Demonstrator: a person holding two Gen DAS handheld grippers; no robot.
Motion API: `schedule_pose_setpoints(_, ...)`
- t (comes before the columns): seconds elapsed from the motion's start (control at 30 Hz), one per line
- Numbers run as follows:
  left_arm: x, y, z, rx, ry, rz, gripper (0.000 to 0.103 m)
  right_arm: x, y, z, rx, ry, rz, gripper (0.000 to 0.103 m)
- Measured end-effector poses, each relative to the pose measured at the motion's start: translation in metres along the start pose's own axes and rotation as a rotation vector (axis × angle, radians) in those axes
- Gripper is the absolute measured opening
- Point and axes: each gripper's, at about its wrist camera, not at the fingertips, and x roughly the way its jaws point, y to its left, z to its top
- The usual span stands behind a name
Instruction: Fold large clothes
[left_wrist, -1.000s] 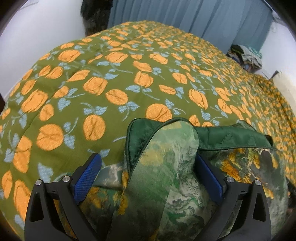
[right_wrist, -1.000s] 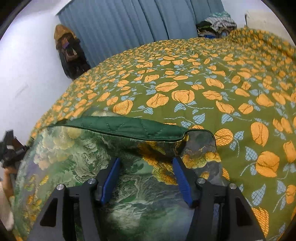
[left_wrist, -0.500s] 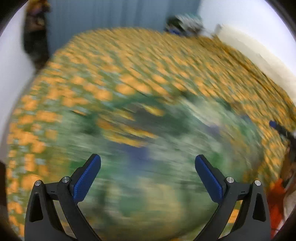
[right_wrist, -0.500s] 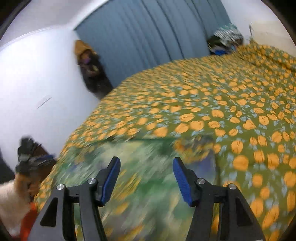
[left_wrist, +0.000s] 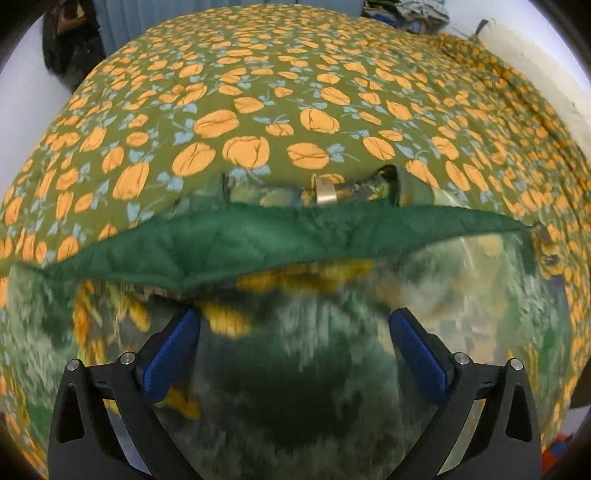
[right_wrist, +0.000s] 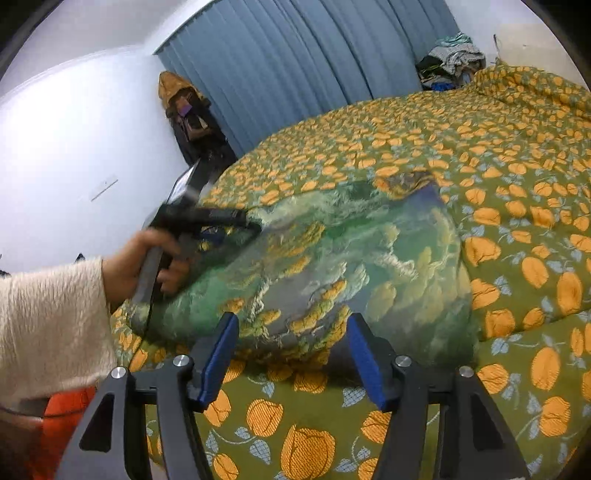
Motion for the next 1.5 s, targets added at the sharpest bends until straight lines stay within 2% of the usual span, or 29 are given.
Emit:
schedule_pose_setpoints(0.07, 0.001, -0.003, -0.004, 0.032, -0.003, 0.009, 0.103, 0.005, 0.004, 0.0, -0.025, 0.003, 0.015, 0.062)
schedule_pose_setpoints(0.17, -0.008, -0.003, -0.02, 0.074, -0.01, -0.024, 0.102, 0.01, 0.009, 0.001, -0.05, 0.009, 0.027, 0.062)
schedule_pose_setpoints(0.37, -0.047, -0.004, -0.077, 0.224, -0.053, -0.06, 0.102, 0.013, 0.004, 0.004, -0.034, 0.002, 0.036, 0.062)
schedule_pose_setpoints(0.53, -0.068, -0.016, -0.119, 0.316, -0.116, -0.033, 0.102, 0.015, 0.001, 0.006, -0.019, -0.004, 0.023, 0.062)
schedule_pose_setpoints(0.83, -0.081, -0.019, -0.157, 0.332, -0.14, -0.039, 0.102, 0.011, -0.007, 0.006, 0.009, -0.034, 0.0, 0.062)
schedule_pose_setpoints(0.9, -0.087, -0.022, -0.162, 0.342, -0.128, -0.044, 0.102, 0.009, -0.016, 0.007, 0.049, -0.042, -0.028, 0.062)
schedule_pose_setpoints(1.03, -0.108, -0.033, -0.177, 0.393, -0.121, -0.096, 0.102, -0.003, -0.054, 0.011, 0.2, -0.079, -0.193, 0.063)
schedule_pose_setpoints(1.07, -0.114, -0.037, -0.178, 0.4, -0.131, -0.117, 0.102, -0.005, -0.071, 0.009, 0.268, -0.065, -0.239, 0.068)
schedule_pose_setpoints(1.1, -0.119, -0.041, -0.177, 0.4, -0.141, -0.142, 0.102, -0.005, -0.085, 0.005, 0.326, -0.046, -0.249, 0.071)
schedule_pose_setpoints(1.2, -0.125, -0.052, -0.166, 0.376, -0.176, -0.213, 0.102, 0.006, -0.119, -0.006, 0.499, 0.025, -0.188, 0.071)
schedule_pose_setpoints(1.3, -0.111, -0.062, -0.158, 0.374, -0.162, -0.263, 0.102, 0.016, -0.133, -0.008, 0.561, 0.024, -0.149, 0.072)
schedule_pose_setpoints(1.4, -0.082, -0.071, -0.154, 0.388, -0.1, -0.253, 0.102, 0.024, -0.143, -0.008, 0.615, 0.003, -0.091, 0.074)
schedule_pose_setpoints(1.5, -0.067, -0.073, -0.157, 0.389, -0.079, -0.251, 0.102, 0.045, -0.156, -0.004, 0.654, 0.016, -0.009, 0.078)
